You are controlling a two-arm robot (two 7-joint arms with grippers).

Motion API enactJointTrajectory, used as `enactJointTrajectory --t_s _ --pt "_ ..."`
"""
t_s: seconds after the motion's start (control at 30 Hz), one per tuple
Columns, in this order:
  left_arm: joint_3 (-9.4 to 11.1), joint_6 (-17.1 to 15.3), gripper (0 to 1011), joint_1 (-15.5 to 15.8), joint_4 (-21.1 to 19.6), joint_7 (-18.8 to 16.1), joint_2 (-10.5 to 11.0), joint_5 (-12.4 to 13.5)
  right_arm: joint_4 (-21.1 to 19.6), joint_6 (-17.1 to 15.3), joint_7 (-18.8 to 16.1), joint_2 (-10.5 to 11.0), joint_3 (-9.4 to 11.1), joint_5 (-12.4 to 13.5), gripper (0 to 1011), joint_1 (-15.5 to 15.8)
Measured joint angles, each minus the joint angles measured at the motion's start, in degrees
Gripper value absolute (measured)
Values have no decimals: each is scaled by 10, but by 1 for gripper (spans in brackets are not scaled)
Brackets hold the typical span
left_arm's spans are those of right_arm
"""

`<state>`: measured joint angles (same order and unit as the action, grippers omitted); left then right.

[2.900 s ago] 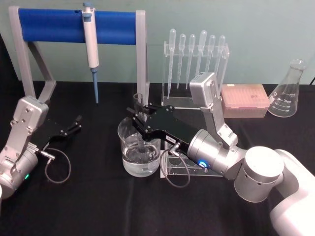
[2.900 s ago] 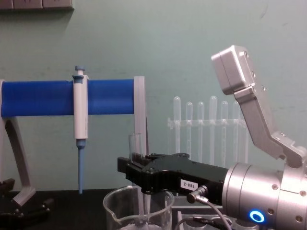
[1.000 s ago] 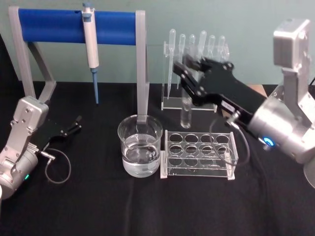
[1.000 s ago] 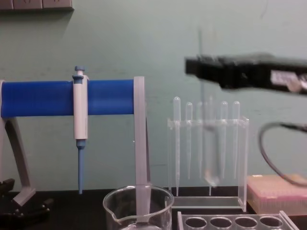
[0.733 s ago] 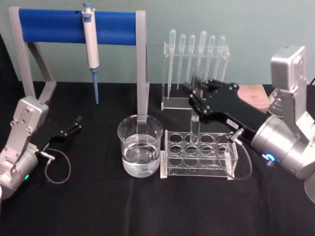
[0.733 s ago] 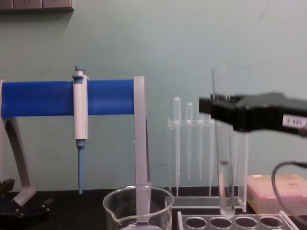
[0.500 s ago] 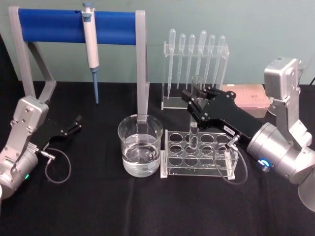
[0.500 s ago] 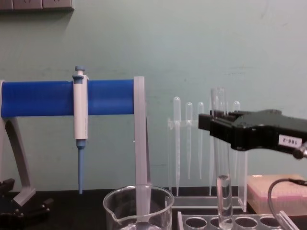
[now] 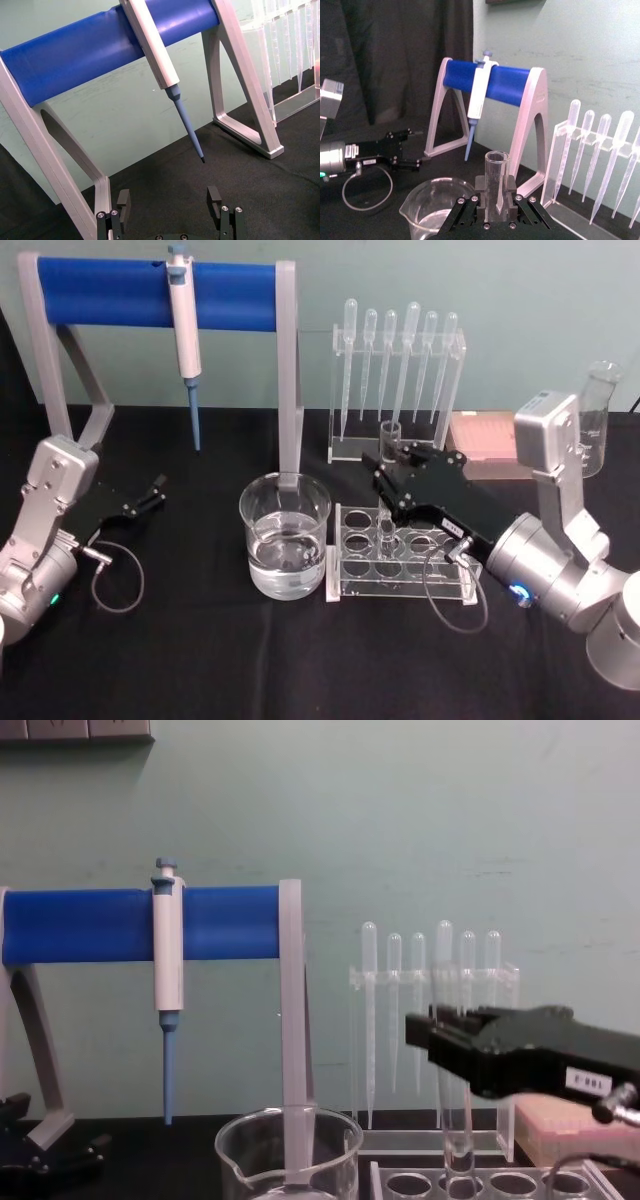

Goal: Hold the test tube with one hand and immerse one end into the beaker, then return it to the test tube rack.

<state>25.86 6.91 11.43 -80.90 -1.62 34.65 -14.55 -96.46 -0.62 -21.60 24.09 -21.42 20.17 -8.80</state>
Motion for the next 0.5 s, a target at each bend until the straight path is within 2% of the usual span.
enactJointTrajectory --t_s 0.27,0.5 --pt "0 0 1000 0 0 0 0 0 16 0 -2 -4 -3 -13 230 3" --pt "0 0 1000 0 0 0 0 0 22 -20 -7 -1 -14 -35 230 -7"
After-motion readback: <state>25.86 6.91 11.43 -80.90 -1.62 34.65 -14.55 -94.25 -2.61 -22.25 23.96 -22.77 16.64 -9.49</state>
